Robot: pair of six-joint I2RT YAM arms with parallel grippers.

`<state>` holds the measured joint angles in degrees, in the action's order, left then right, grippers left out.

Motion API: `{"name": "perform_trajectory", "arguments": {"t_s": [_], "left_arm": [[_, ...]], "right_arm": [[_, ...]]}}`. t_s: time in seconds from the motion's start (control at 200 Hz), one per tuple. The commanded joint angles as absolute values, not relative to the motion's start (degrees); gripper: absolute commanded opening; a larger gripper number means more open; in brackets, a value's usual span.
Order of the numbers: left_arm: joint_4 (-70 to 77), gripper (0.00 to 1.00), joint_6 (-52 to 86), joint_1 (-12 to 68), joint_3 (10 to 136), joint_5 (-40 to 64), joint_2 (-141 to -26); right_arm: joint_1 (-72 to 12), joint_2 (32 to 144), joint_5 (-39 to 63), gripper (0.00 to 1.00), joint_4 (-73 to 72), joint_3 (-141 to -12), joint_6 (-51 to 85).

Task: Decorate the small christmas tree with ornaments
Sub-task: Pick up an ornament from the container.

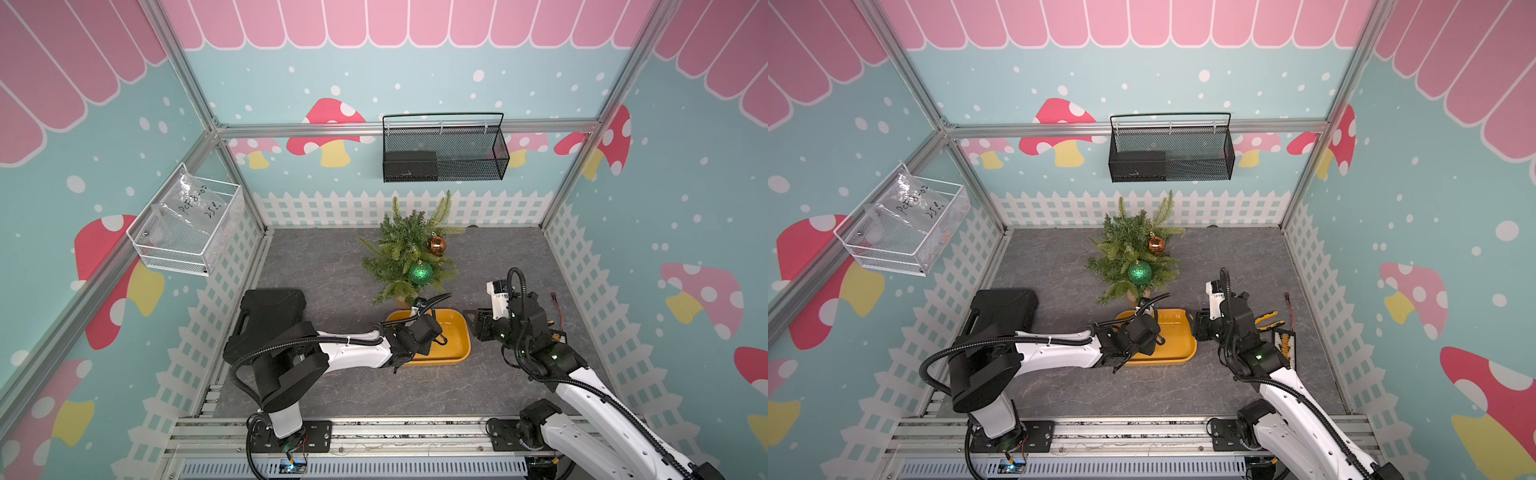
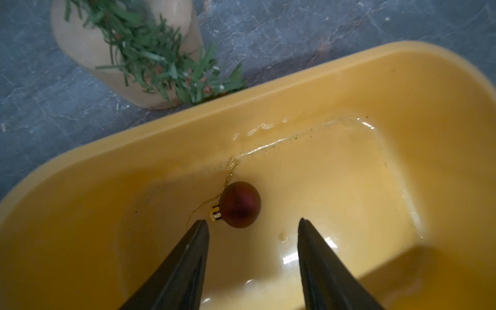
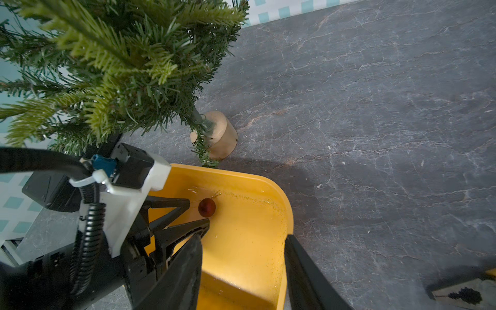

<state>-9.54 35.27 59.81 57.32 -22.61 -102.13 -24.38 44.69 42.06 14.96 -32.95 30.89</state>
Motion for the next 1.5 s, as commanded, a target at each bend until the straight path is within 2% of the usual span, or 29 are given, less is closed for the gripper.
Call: {"name": "perform_trajectory", "arguments": {"t_s": [0.0,0.43,0.625,0.801,0.891,1.286,1.496], "left_arm": [[-12.2,0.56,37.0,59.9,59.6,-24.7,-104.3],[-12.0,0.53,36.3,58.2,61.2,-23.5,-107.8],[-12.0,0.47,36.0,57.8,61.5,-22.3,-108.7],[-11.9,0.34,35.9,57.8,61.3,-21.2,-108.6],[-12.0,0.33,36.0,57.8,61.0,-20.8,-108.0],[-15.9,0.28,37.8,58.4,56.0,-18.6,-97.8],[-17.7,0.29,37.7,58.4,53.1,-14.0,-90.5]], "right_arm": [[-24.4,43.8,41.6,0.52,13.1,-32.2,30.3],[-24.4,43.6,41.4,0.51,13.0,-32.0,31.0],[-24.4,43.5,41.4,0.51,13.0,-32.1,31.2],[-24.4,43.1,41.2,0.51,13.0,-31.8,31.5],[-24.4,42.9,41.1,0.51,12.9,-31.5,31.9],[-24.4,41.6,40.6,0.51,11.3,-30.0,33.2],[-24.4,42.5,41.0,0.51,10.0,-29.6,33.3]]}}
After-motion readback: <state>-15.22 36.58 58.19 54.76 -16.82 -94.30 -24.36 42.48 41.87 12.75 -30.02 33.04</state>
